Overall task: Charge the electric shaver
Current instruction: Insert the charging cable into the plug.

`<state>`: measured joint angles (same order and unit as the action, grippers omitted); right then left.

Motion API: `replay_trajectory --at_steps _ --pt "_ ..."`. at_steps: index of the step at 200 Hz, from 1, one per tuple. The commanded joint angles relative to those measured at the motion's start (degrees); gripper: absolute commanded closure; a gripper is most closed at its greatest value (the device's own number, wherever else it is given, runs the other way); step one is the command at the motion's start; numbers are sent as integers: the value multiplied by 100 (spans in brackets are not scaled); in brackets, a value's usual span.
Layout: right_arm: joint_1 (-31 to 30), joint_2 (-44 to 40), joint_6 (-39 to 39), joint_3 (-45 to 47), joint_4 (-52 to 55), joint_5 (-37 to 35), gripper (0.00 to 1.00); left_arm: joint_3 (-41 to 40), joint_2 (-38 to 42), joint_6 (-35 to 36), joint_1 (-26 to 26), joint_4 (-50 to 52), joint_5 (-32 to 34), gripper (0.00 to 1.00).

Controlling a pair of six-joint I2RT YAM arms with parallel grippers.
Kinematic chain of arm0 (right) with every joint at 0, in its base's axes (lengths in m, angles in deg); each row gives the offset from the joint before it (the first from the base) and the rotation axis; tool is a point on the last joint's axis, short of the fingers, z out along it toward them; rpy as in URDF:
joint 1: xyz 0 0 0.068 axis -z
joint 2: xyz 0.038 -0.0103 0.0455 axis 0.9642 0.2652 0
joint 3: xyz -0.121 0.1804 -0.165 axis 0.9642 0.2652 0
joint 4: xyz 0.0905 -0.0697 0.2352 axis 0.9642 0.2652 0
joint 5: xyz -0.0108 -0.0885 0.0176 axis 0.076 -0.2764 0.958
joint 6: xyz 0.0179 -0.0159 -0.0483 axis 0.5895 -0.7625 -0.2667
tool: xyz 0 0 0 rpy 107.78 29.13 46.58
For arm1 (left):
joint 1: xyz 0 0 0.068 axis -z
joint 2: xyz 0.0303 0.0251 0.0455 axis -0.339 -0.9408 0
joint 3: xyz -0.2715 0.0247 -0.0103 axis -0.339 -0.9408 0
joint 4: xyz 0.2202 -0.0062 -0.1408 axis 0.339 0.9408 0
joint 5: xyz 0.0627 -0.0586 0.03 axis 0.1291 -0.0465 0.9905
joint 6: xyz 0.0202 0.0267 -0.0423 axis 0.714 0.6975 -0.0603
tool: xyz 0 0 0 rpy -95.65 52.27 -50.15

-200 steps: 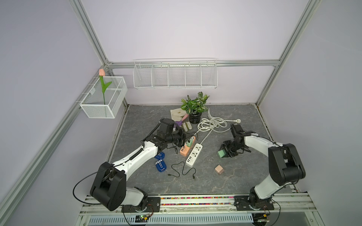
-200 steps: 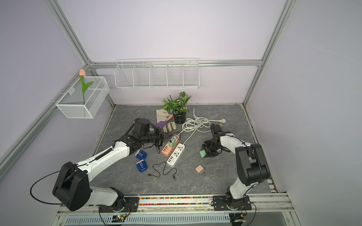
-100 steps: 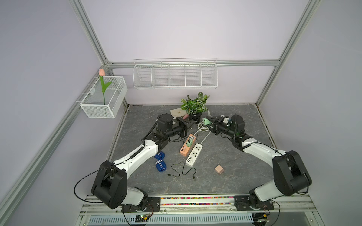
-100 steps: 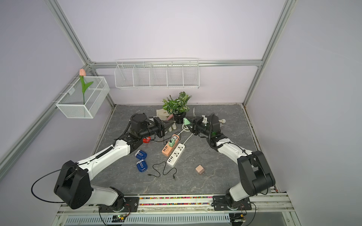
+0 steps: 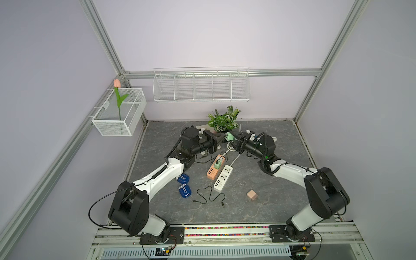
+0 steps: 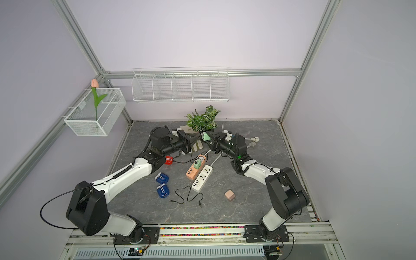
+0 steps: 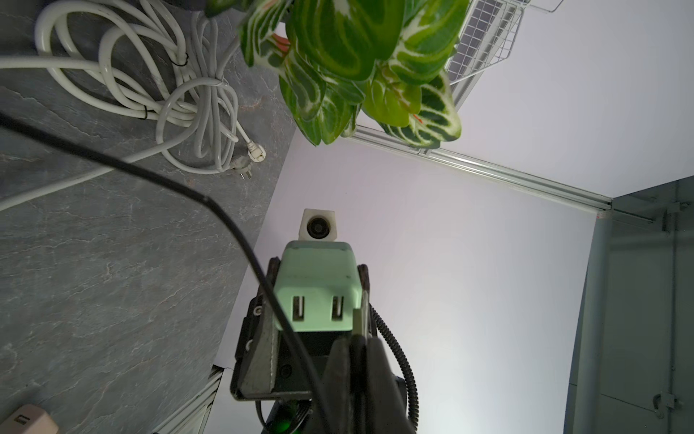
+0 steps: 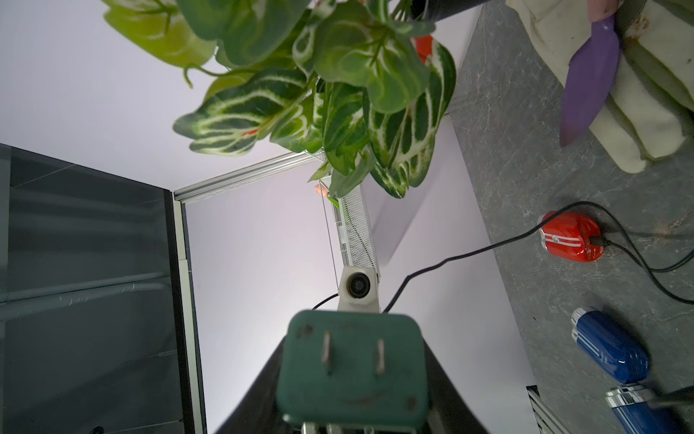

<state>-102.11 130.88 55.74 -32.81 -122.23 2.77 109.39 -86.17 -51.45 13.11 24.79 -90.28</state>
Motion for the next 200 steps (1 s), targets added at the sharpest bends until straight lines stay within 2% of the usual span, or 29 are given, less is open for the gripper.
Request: replay_trajectory --at_steps 1,34,87,138,200 --pt "-47 -34 306 -78 -366 -35 93 187 -42 62 -29 151 -24 100" --pt "-53 -78 309 -84 -379 -67 93 262 -28 216 -31 450 -4 100" --pt "-95 -41 327 -278 -313 128 93 320 -105 215 -37 402 -28 100" --pt "-109 -303 31 -71 286 357 93 351 -45 247 -32 412 -53 100" --pt "-122 -245 100 -83 130 316 93 400 -103 378 -32 713 -316 100"
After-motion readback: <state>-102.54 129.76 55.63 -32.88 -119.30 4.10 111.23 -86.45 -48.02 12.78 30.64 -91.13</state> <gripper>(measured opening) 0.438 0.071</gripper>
